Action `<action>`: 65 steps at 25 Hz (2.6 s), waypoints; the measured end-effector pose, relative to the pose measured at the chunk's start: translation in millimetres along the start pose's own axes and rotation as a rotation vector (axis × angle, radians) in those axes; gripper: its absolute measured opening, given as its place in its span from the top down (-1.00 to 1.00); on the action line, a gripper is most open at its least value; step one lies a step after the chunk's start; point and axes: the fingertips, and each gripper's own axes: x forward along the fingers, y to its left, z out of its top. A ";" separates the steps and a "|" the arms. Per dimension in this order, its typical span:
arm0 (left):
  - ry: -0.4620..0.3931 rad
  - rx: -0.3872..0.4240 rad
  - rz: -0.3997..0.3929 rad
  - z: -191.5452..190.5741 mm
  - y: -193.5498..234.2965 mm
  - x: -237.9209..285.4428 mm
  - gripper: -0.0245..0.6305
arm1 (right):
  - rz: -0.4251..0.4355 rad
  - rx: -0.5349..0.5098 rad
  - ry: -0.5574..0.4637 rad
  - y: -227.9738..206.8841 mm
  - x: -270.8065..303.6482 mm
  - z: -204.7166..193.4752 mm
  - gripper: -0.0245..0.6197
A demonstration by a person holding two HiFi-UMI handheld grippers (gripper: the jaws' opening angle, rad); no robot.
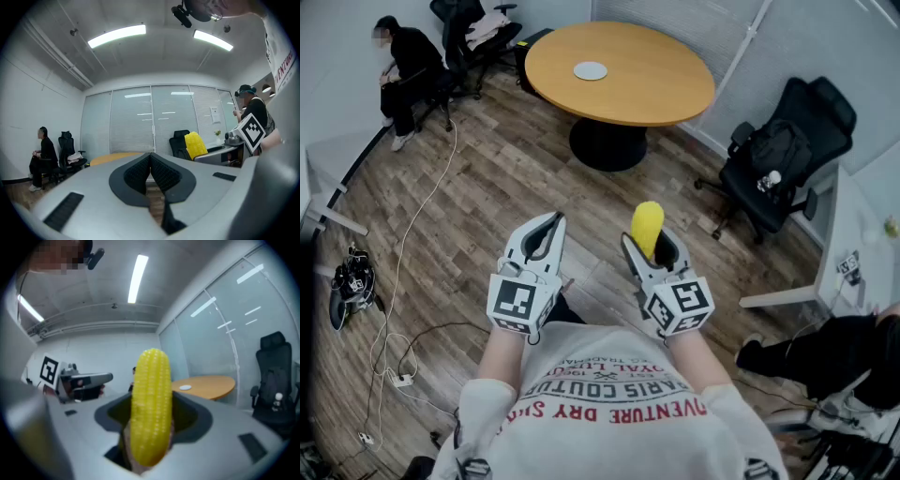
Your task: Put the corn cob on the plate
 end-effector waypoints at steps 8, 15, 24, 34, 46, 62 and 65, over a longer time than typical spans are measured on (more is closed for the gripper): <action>0.005 -0.013 0.000 -4.8 2.5 0.2 0.82 | -0.002 0.013 0.006 -0.5 2.0 -4.9 0.10; 0.025 -0.040 0.005 -14.9 14.6 4.9 0.82 | -0.015 0.075 0.003 -4.8 11.7 -6.3 0.10; 0.026 -0.068 0.003 -22.8 77.6 41.7 0.82 | -0.028 0.075 0.022 -11.1 81.3 0.6 0.10; 0.025 -0.079 -0.015 -15.0 204.9 96.4 0.82 | -0.051 0.085 0.031 -4.3 211.7 25.1 0.10; 0.041 -0.137 -0.004 -30.4 312.2 123.7 0.82 | -0.081 0.127 0.035 1.6 316.8 35.3 0.10; 0.079 -0.120 0.048 -42.1 372.8 265.4 0.82 | -0.022 0.138 0.051 -100.6 451.3 58.1 0.10; 0.070 -0.119 0.048 -37.5 376.7 314.8 0.82 | -0.014 0.124 0.047 -138.1 476.4 72.7 0.10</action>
